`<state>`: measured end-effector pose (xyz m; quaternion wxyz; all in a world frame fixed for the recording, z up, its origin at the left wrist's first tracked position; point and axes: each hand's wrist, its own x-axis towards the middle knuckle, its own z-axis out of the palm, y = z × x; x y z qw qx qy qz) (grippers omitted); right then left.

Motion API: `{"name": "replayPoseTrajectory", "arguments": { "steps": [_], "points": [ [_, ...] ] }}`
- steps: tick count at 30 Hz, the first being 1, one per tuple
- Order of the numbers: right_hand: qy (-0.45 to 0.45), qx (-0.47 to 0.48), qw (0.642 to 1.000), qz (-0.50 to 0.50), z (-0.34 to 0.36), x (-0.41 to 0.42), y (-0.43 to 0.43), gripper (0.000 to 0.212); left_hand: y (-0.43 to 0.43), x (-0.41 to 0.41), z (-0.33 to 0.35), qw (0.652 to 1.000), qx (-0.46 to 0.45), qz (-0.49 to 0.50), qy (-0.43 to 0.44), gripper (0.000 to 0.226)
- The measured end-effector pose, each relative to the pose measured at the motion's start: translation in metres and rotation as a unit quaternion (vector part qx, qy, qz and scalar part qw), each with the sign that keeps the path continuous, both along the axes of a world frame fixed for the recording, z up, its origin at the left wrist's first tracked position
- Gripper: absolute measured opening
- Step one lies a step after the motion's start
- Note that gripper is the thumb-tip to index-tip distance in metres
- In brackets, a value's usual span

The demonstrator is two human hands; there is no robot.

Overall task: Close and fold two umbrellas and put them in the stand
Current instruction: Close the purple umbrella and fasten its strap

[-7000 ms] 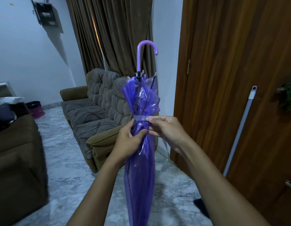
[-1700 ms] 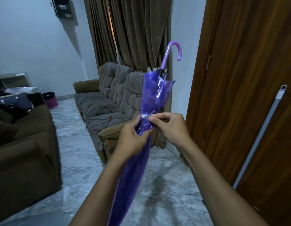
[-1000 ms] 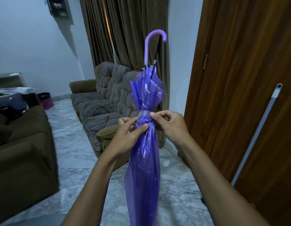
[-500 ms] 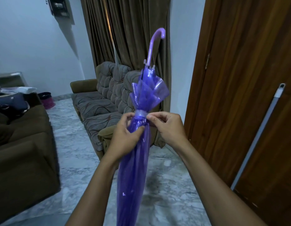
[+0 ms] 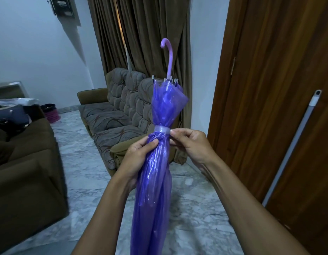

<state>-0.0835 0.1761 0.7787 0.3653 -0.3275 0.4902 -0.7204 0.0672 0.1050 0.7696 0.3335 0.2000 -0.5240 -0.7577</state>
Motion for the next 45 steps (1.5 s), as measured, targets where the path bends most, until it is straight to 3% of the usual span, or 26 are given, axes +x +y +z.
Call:
{"name": "replayPoseTrajectory", "arguments": {
  "steps": [5,7,10,15,18,20,24,30,45],
  "points": [
    [-0.024,-0.016,0.999,0.034,-0.001,-0.002,0.001,0.020,-0.001,-0.005,0.005,0.996,-0.027,0.087,-0.021,0.020],
    [-0.048,-0.022,0.998,0.020,-0.002,0.000,0.000,0.017,0.000,-0.009,0.002,0.979,-0.116,0.149,-0.080,0.014],
    [-0.033,-0.023,0.999,-0.011,0.001,0.003,-0.001,0.010,0.004,-0.012,0.001,0.925,-0.265,0.224,-0.155,0.013],
    [0.001,-0.025,0.999,-0.049,0.011,0.007,0.003,0.016,0.011,-0.007,0.014,0.936,-0.291,0.150,-0.131,0.017],
    [0.049,-0.027,0.997,-0.045,0.015,0.014,0.005,0.013,0.009,-0.006,0.016,0.917,-0.344,0.139,-0.146,0.023],
    [0.084,-0.027,0.996,-0.031,0.016,0.015,0.005,0.013,0.006,-0.005,0.016,0.925,-0.326,0.148,-0.126,0.026],
    [0.175,-0.022,0.984,0.001,0.020,0.013,0.007,0.017,0.003,-0.002,0.012,0.971,-0.198,0.120,-0.053,0.040],
    [0.256,-0.009,0.964,-0.070,0.010,0.016,0.002,0.015,0.002,-0.001,0.003,0.990,-0.099,0.098,-0.014,0.039],
    [0.070,-0.036,0.997,0.024,0.008,0.019,-0.005,0.014,0.009,0.004,0.005,0.997,0.018,0.049,0.057,0.023]
  ]
}}
